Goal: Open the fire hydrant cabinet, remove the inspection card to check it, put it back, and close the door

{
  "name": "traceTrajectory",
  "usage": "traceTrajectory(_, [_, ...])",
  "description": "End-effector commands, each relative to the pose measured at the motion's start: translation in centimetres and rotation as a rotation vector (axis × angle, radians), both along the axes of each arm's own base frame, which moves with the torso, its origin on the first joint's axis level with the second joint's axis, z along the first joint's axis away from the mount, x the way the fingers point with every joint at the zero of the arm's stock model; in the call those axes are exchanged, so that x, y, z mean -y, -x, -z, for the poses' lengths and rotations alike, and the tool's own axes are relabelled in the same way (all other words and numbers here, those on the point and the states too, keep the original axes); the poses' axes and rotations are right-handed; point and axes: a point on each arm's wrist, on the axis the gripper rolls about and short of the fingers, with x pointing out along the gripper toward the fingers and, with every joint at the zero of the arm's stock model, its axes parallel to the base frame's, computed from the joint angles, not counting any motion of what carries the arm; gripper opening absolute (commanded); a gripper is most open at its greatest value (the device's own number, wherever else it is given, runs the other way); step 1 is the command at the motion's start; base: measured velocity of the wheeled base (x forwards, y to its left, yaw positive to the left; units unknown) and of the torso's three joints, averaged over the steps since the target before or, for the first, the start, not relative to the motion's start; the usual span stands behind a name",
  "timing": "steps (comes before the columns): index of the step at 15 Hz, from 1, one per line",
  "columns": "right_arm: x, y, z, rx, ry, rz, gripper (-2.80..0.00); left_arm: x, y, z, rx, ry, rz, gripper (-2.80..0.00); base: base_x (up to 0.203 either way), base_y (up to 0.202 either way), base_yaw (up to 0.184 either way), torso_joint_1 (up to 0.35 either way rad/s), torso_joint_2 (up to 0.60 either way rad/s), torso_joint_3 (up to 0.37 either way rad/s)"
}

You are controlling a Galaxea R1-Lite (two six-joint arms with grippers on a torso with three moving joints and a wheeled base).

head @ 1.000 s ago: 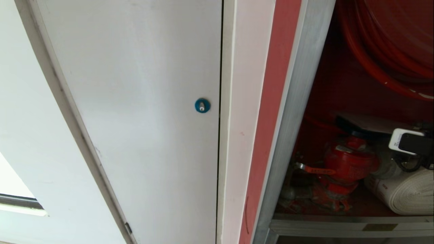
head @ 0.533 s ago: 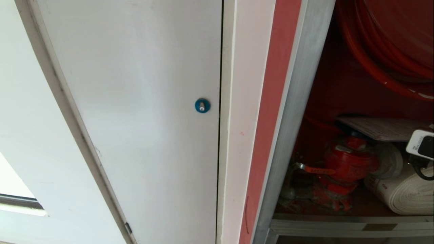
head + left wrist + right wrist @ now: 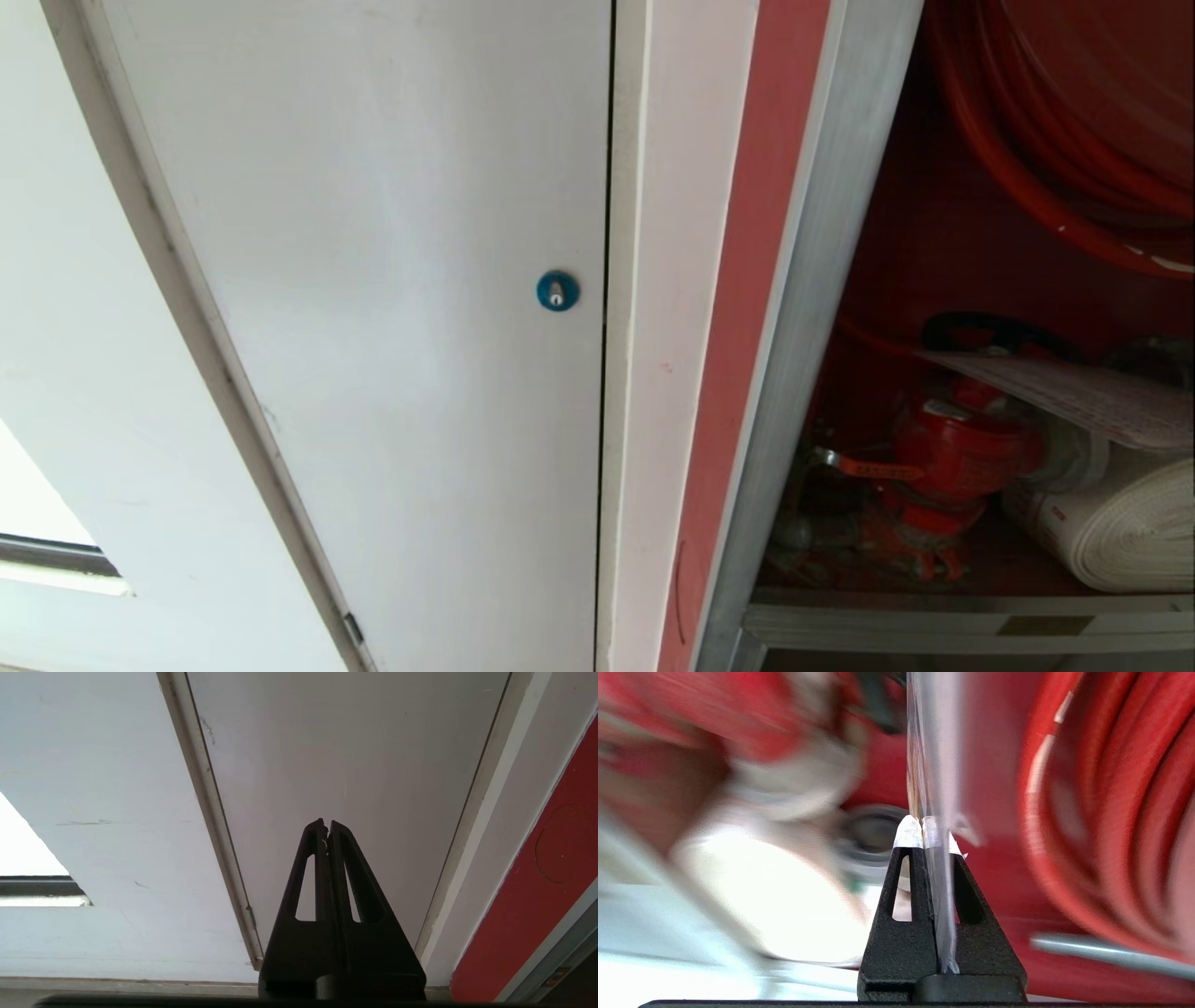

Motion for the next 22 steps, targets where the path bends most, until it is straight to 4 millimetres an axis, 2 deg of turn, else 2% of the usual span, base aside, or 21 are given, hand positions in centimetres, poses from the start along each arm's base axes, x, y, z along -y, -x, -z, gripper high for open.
traceTrajectory(1, [-0.9,3.0,-1.1,0.016,-0.096,-0.031,-2.8,0.0,-0.1,0.3,-0.013,-0.001,0.0,-2.8,0.0,0.0,0.0,0.0,0.0,0.0])
traceTrajectory(5, [-1.8,5.5,-2.4,-0.072,-0.334,-0.091,-2.8,0.0,-0.1,0.3,-0.011,-0.001,0.0,-2.8,0.0,0.0,0.0,0.0,0.0,0.0])
traceTrajectory(7, [-2.5,7.2,-3.3,-0.124,-0.517,-0.136,-2.8,0.0,-0.1,0.3,-0.011,-0.001,0.0,-2.8,0.0,0.0,0.0,0.0,0.0,0.0])
traceTrajectory(12, [-3.3,8.1,-3.0,-0.301,-0.885,-0.302,-2.8,0.0,-0.1,0.3,-0.013,-0.001,-0.001,-2.8,0.0,0.0,0.0,0.0,0.0,0.0])
traceTrajectory(16, [-3.6,6.9,-2.8,-0.538,-1.148,-0.421,-2.8,0.0,-0.1,0.3,-0.011,-0.001,-0.001,-2.8,0.0,0.0,0.0,0.0,0.0,0.0])
traceTrajectory(19, [-4.2,5.7,-3.3,-0.703,-1.33,-0.527,-2.8,0.0,-0.1,0.3,-0.013,-0.001,-0.001,-2.8,0.0,0.0,0.0,0.0,0.0,0.0])
traceTrajectory(22, [-5.4,3.3,-3.4,-0.818,-1.355,-0.701,-2.8,0.0,-0.1,0.3,-0.011,-0.001,-0.001,-2.8,0.0,0.0,0.0,0.0,0.0,0.0])
